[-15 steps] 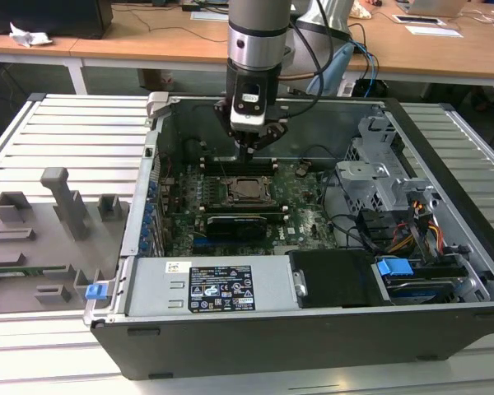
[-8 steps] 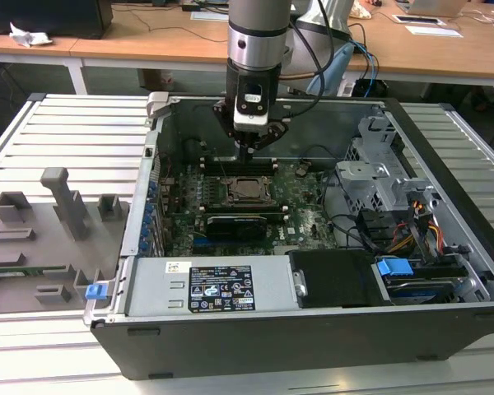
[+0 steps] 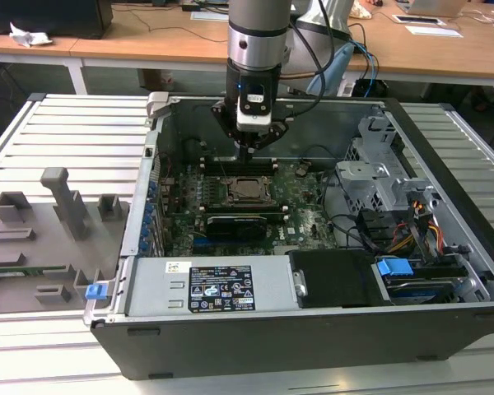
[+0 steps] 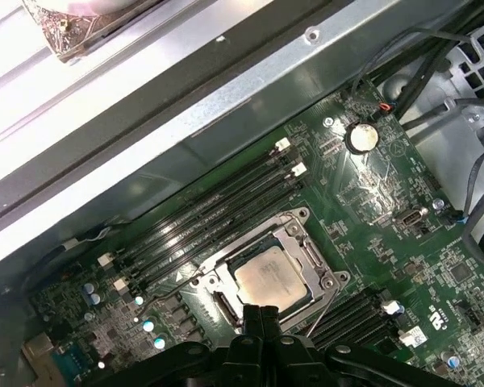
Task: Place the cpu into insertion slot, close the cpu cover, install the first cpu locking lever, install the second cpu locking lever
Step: 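Install the first cpu locking lever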
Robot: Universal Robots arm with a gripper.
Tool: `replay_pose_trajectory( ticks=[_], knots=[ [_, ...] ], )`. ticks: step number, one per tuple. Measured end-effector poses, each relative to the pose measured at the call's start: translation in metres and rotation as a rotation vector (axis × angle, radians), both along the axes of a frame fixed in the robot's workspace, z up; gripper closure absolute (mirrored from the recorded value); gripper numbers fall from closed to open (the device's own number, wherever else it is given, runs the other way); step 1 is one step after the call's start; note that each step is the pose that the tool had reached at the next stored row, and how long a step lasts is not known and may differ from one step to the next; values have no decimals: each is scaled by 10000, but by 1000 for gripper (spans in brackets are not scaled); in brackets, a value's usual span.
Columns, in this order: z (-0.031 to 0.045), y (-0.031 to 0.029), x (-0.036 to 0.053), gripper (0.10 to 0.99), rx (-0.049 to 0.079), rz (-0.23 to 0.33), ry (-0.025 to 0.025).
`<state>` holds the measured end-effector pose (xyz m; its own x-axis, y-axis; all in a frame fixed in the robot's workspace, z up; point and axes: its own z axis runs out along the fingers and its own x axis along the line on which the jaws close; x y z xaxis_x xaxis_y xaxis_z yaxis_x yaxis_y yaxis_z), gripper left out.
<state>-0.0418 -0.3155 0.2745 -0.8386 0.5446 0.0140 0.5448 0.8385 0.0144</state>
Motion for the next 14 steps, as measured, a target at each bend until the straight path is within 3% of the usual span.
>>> replay_pose_trajectory(
  ticks=[14],
  knots=[
    [0, 0, 0, 980, 0, 652, 0]
  ],
)
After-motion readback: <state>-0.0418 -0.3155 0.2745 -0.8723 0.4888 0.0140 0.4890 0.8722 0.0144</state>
